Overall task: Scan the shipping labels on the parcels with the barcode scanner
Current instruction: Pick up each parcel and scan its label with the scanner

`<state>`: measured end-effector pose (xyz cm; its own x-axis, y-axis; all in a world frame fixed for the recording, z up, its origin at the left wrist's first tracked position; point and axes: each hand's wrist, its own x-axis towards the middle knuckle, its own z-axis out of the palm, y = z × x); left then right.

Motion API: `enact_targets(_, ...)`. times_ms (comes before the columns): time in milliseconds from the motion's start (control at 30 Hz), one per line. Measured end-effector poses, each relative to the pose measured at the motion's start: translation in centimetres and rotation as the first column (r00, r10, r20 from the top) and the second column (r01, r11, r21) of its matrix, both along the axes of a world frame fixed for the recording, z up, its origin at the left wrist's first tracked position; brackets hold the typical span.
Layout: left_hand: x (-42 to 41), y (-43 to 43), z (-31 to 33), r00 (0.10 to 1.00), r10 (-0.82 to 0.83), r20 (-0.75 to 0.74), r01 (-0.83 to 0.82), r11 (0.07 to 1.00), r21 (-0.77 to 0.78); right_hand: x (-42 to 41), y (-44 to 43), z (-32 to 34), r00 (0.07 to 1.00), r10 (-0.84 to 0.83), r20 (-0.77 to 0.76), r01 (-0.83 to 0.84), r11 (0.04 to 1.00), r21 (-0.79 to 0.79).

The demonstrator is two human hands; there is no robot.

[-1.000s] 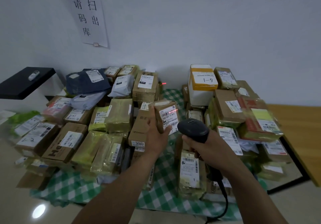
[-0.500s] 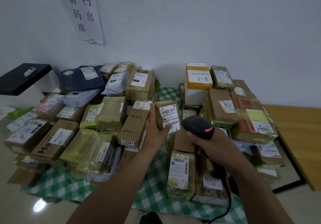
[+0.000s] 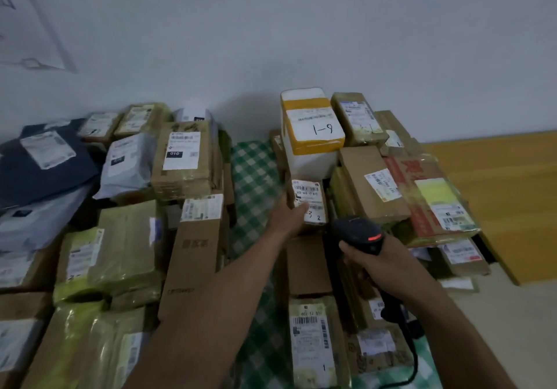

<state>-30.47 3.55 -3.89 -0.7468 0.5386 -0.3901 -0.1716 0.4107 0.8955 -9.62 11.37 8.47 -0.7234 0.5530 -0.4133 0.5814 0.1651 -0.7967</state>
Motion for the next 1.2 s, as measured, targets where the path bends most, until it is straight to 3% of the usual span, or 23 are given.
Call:
enact_targets(300, -0.4, 2.7, -2.1, 0.998, -0.043, -0.045, 0.04, 0.997, -0.072, -0.3, -0.5, 0.0, 0.997, -0.066, 0.036, 0.065, 0.998, 0.013)
enact_targets(433, 0.8, 1.2, 0.8, 0.996, -0.04, -0.082, 0.036, 0.998, -0.055, 0.2, -1.2, 0.3, 0.999, -0.039, -0.014, 0.038, 0.999, -0.018)
enact_targets(533, 3.6, -2.1, 3.7, 0.987, 0.045, -0.155, -0.049, 0.999, -0.02, 0.7, -2.4, 0.6, 0.999, 0.002, -0.05, -0.005, 0.998, -0.055)
enact_targets(767, 8.7, -14.7, 4.9, 0.856, 0.281, -0.434, -0.379, 0.912, -0.157, 1.6, -5.7, 0.0, 0.986, 0.145, -0.088, -0.152, 0.986, -0.076)
enact_targets(933, 8.8, -20.3, 5.1, 0.784, 0.202, -0.587, -0.495, 0.775, -0.394, 2.2, -7.6, -0.9, 0.981, 0.144, -0.131, -0.163, 0.975, -0.15)
enact_targets(1067, 8.5, -22.2, 4.8, 0.859, 0.214, -0.465, -0.45, 0.749, -0.487, 2.7, -8.5, -1.5, 0.973, 0.171, -0.157, -0.194, 0.97, -0.146)
enact_targets(1200, 6.7, -22.9, 2.4, 0.891, 0.27, -0.365, -0.42, 0.796, -0.435, 3.1, -9.0, -2.3, 0.968, 0.193, -0.164, -0.217, 0.964, -0.15)
